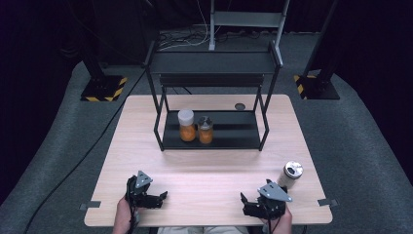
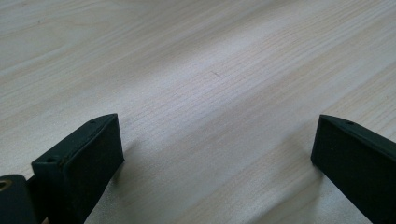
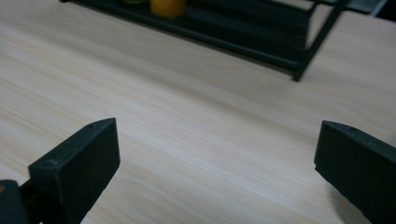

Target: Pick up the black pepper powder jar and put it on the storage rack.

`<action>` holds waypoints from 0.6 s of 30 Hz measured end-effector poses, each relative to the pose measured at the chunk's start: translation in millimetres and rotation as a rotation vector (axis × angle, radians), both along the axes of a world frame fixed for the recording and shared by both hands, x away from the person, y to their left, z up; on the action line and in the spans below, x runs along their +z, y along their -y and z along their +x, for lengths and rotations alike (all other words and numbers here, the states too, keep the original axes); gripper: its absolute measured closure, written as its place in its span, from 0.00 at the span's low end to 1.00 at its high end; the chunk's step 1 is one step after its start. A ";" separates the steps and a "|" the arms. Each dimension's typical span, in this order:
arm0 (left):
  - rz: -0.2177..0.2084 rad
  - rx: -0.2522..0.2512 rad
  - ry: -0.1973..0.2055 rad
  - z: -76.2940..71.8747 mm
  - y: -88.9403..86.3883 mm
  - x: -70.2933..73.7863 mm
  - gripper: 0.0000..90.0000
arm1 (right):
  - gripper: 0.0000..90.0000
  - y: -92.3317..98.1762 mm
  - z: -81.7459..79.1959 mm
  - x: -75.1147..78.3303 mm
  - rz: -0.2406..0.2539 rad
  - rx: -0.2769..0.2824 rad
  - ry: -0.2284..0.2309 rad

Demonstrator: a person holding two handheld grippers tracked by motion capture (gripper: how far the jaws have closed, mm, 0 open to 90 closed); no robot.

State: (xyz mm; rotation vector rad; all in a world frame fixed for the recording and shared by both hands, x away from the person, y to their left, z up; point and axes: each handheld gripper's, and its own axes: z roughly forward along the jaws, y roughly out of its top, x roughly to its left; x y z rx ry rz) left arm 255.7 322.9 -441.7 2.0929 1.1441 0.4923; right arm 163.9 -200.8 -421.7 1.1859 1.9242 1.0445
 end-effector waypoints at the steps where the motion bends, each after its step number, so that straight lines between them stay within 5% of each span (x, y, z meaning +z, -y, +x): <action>1: -0.002 0.001 0.001 -0.2 0.1 -0.2 0.02 | 0.00 2.9 -6.1 1.8 -0.001 -0.020 0.015; 9: 0.000 0.000 0.000 0.0 0.0 0.0 0.02 | 0.00 32.3 -30.3 9.4 -0.007 -0.200 0.051; 18: 0.000 0.000 0.000 0.0 0.0 0.0 0.02 | 0.00 59.6 -8.3 1.9 0.035 -0.259 0.016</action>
